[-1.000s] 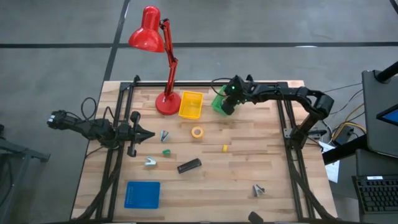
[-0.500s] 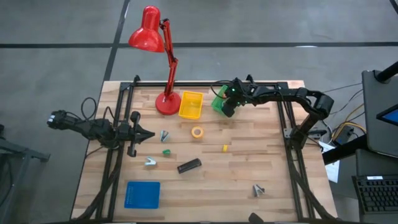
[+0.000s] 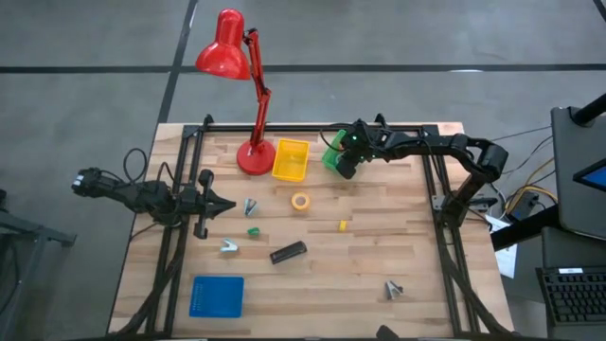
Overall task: Pick and place Stapler, Stapler remover, tape
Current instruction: Put the green tape into the green bin, then put the yellow tape into the green bin
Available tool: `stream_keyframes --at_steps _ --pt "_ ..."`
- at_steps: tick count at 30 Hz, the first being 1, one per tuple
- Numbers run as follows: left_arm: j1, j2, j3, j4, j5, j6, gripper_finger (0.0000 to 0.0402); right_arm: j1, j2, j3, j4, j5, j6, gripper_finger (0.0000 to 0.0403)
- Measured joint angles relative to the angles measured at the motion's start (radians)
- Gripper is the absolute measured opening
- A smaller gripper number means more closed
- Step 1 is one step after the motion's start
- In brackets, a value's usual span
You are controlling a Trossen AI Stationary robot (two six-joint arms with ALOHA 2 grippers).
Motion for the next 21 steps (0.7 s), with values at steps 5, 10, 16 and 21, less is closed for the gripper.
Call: stream_keyframes --at_steps 5,10,16,21 --pt "0.000 0.000 0.000 0.000 0.000 0.000 0.0014 0.000 0.000 0.000 0.001 0.007 0.010 0.0106" --pt "0.000 0.000 0.000 0.000 0.000 0.000 0.0014 0.000 0.000 0.002 0.026 0.016 0.004 0.0130" --pt "0.000 0.000 0.000 0.000 0.000 0.000 0.0014 0.011 0.000 0.027 0.030 0.013 0.003 0.0146" --pt "0.000 0.000 0.000 0.000 0.000 0.000 0.0014 0.078 0.000 0.032 0.051 0.009 -0.066 0.0142"
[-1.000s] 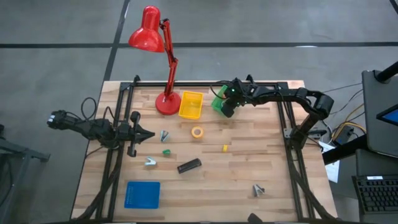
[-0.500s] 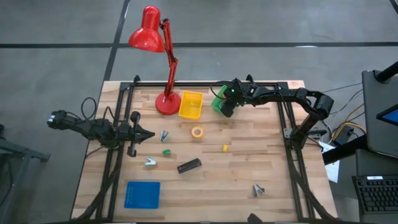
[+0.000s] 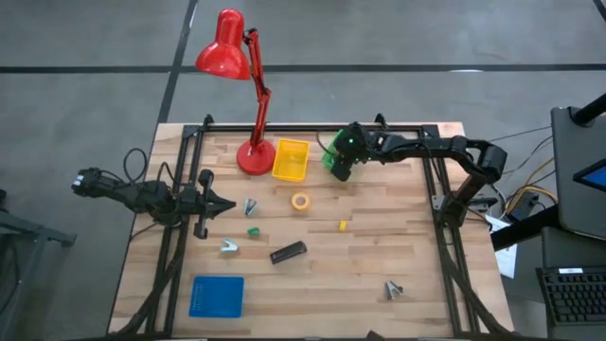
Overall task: Pick and place Stapler, Stapler remover, tape
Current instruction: Put the yellow tape into the green bin
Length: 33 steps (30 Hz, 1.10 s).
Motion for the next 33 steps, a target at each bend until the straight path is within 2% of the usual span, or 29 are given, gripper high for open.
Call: stream_keyframes --at_steps 6,11,16,23,33 --pt "0.000 0.000 0.000 0.000 0.000 0.000 0.0014 0.111 0.000 0.000 0.023 -0.038 -0.031 0.0129" --pt "0.000 0.000 0.000 0.000 0.000 0.000 0.0014 0.195 0.000 0.000 0.078 -0.133 -0.028 0.0122" --pt "0.000 0.000 0.000 0.000 0.000 0.000 0.0014 0.273 0.000 -0.001 0.114 -0.233 -0.117 0.0115" --pt "0.000 0.000 0.000 0.000 0.000 0.000 0.0014 0.349 0.074 -0.001 0.211 -0.236 -0.126 0.0112" --pt "0.000 0.002 0.000 -0.002 0.000 0.000 0.0014 0.357 0.217 0.091 0.201 -0.235 -0.158 0.0158"
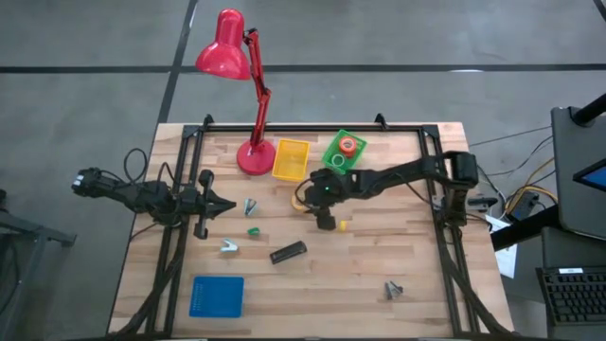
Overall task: Pick and place Stapler, Stapler remover, tape
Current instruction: Put the yellow tape into the green bin
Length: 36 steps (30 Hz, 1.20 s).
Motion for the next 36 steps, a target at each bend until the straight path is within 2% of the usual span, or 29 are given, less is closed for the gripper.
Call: stream_keyframes --at_steps 8,16,22,32,36 --pt "0.000 0.002 0.000 -0.002 0.000 0.000 0.0014 -0.002 0.084 0.082 -0.050 0.023 -0.018 0.0192" --pt "0.000 0.004 0.000 -0.003 0.000 0.000 0.0014 -0.001 0.184 0.186 -0.155 0.029 -0.046 0.0186" --pt "0.000 0.004 0.000 -0.005 0.000 0.000 0.0014 0.001 0.170 0.194 -0.181 0.028 -0.040 0.0156" --pt "0.000 0.004 0.000 -0.006 0.000 0.000 0.0014 -0.002 0.157 0.187 -0.214 0.026 -0.027 0.0057" --pt "0.000 0.004 0.000 -0.006 0.000 0.000 0.0014 -0.001 0.156 0.187 -0.223 0.026 -0.027 0.0035"
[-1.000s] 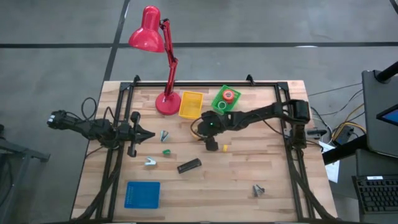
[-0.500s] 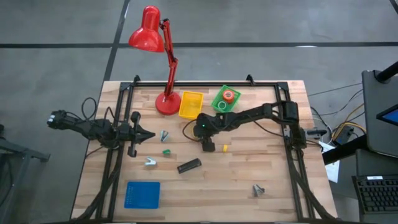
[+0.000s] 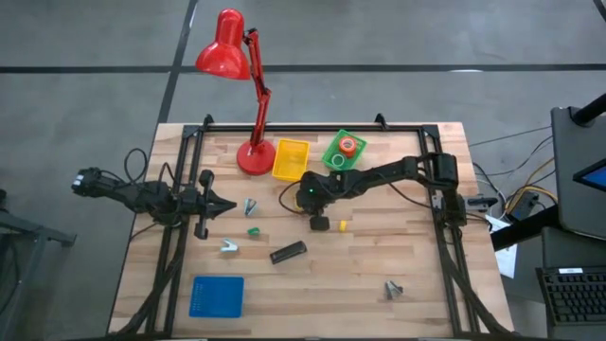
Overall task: Pick and place Stapler, Stapler remover, tape
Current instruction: Put the yellow tape into the green bin
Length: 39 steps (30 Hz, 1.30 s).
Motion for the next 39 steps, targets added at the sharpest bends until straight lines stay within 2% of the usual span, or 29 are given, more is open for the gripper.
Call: stream_keyframes --at_steps 9,19,26,33,39 --pt "0.000 0.000 0.000 0.000 0.000 0.000 0.0014 0.004 -0.032 -0.004 -0.061 0.000 0.015 0.0047" --pt "0.000 0.000 0.000 -0.001 0.000 0.000 0.0014 0.004 -0.164 -0.028 -0.127 0.014 0.023 0.0042" --pt "0.000 0.002 0.000 -0.004 0.000 0.000 0.0014 -0.004 -0.241 -0.036 -0.241 0.198 0.011 0.0046" --pt "0.000 0.003 0.000 -0.008 0.000 0.000 0.0014 -0.038 -0.301 -0.071 -0.265 0.382 0.004 0.0046" --pt "0.000 0.003 0.000 -0.008 0.000 0.000 0.0014 -0.121 -0.353 -0.115 -0.261 0.423 0.009 0.0046"
